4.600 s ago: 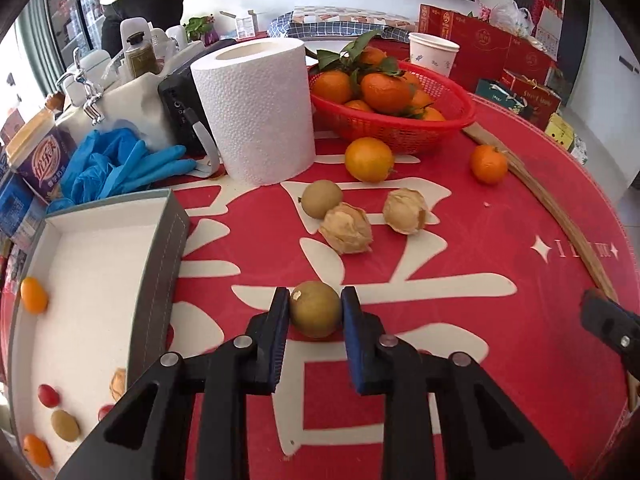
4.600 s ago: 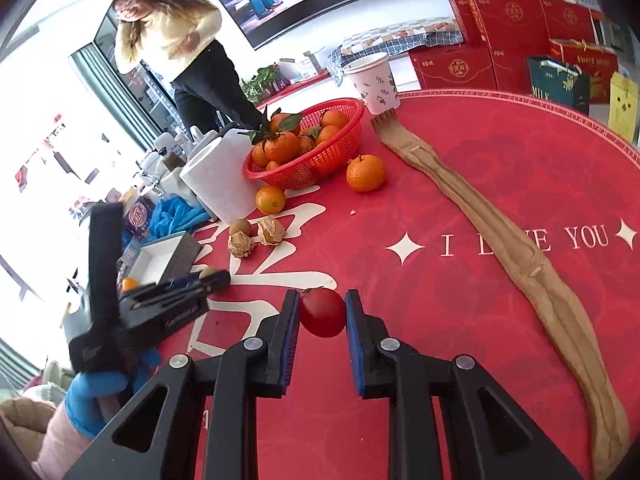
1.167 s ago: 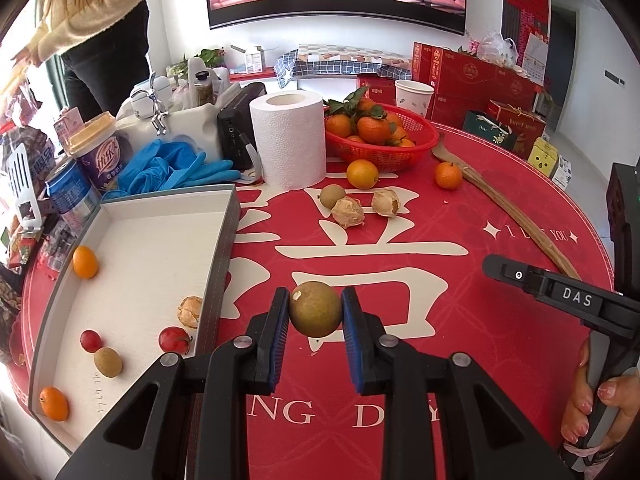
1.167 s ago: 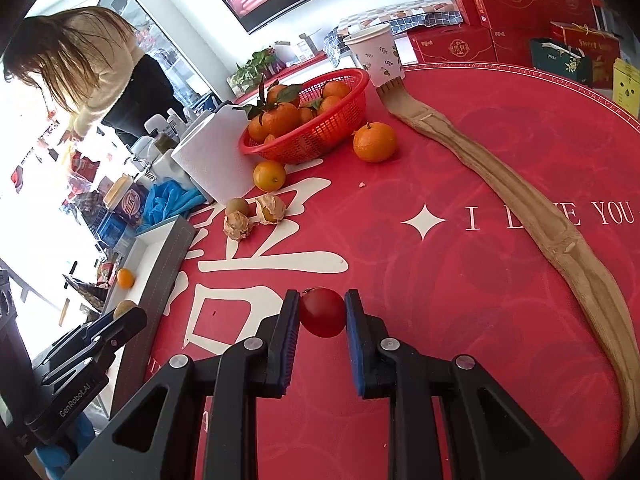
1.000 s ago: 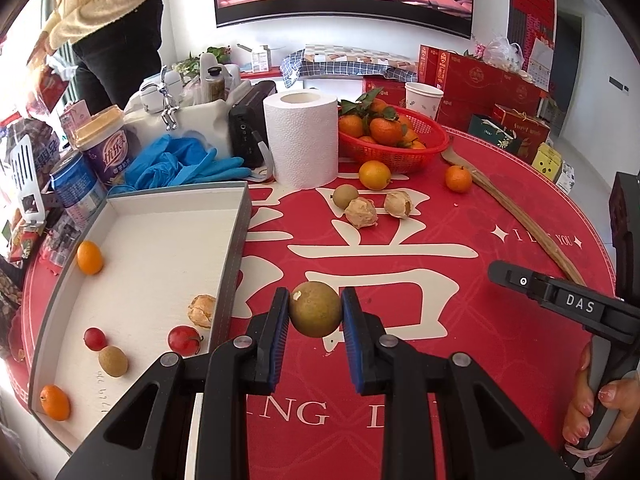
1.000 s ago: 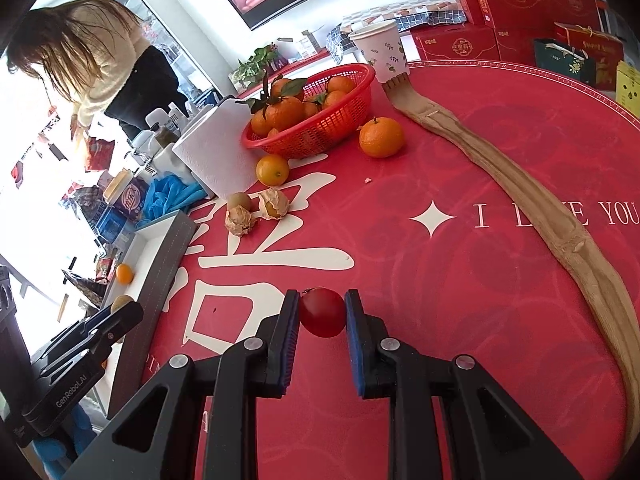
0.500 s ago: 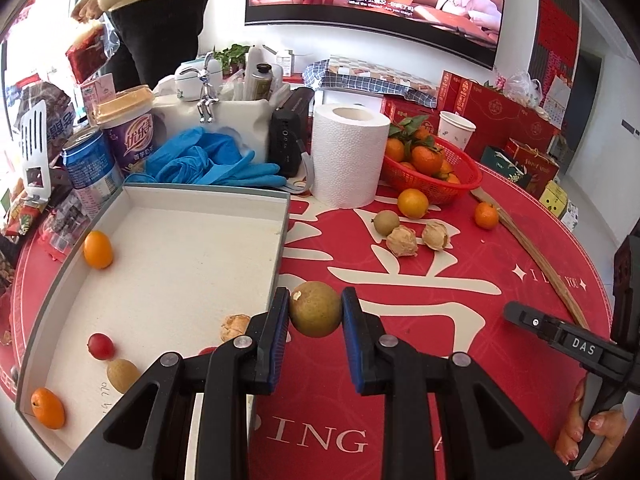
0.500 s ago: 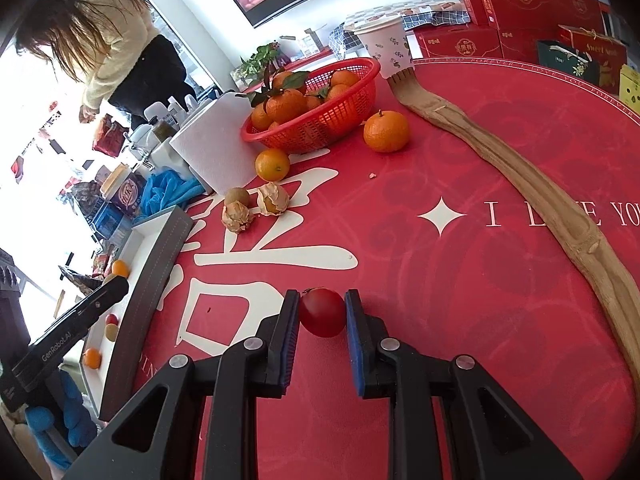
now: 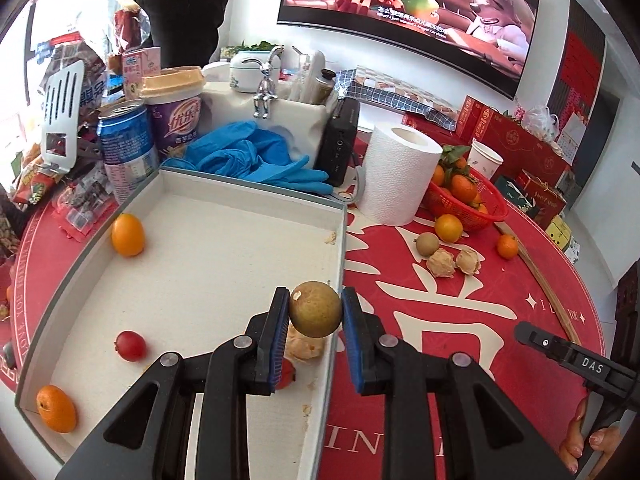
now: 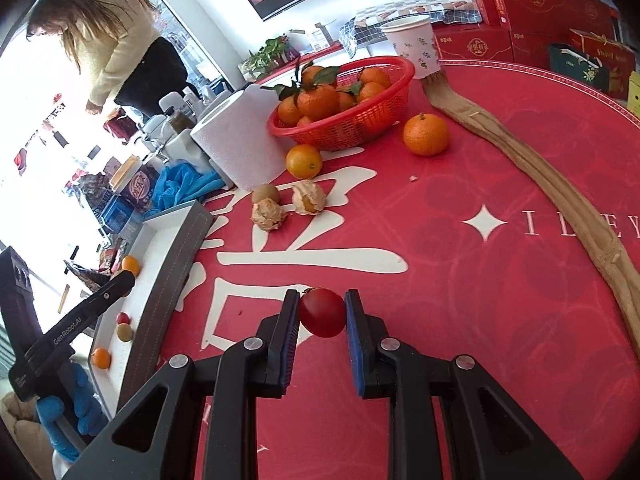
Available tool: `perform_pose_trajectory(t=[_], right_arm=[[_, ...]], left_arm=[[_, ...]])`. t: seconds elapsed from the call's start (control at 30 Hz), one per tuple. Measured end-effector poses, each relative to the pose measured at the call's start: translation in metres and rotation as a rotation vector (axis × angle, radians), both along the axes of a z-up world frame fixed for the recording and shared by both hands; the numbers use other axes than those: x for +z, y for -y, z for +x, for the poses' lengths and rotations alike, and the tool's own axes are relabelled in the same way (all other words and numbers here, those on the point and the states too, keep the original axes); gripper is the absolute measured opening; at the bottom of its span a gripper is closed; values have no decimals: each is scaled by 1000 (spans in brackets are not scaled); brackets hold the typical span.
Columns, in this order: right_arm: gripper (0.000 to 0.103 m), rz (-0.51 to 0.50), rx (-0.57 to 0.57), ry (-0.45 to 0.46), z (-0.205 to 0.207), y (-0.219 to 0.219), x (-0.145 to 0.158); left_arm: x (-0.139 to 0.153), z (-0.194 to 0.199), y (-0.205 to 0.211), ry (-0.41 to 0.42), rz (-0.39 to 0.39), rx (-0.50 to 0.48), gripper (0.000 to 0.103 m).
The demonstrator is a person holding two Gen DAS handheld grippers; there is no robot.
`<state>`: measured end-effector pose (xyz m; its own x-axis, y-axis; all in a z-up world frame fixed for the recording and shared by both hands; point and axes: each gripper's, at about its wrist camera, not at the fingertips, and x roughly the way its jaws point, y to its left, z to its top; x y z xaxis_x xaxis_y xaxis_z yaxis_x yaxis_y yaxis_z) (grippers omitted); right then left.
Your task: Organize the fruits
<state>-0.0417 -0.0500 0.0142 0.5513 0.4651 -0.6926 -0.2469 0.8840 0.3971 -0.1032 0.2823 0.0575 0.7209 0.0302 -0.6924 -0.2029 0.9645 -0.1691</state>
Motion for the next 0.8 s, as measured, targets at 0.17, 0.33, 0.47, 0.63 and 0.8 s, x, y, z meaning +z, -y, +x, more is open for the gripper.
perform_pose_trajectory(t=[0.17,0.33,0.47,0.63,0.8], right_arm=[[24,-40,88,27,-2,-44,13],[24,-34,176,13,1,-91,16],[24,-19,236,-3,5,-124,18],[24,-16,293,1,6,-157,25],[24,-27,326,-6,8,-185,24]], left_arm=[[-8,-9,-19,-8,13,57,28],[-16,-8,-33,-44,-36,73,28],[-17,-12,-37,-51,-8,94,28],[-22,-16,-54,-71,8,147,28],[-27,-17,-65,-88,-22,160,28]])
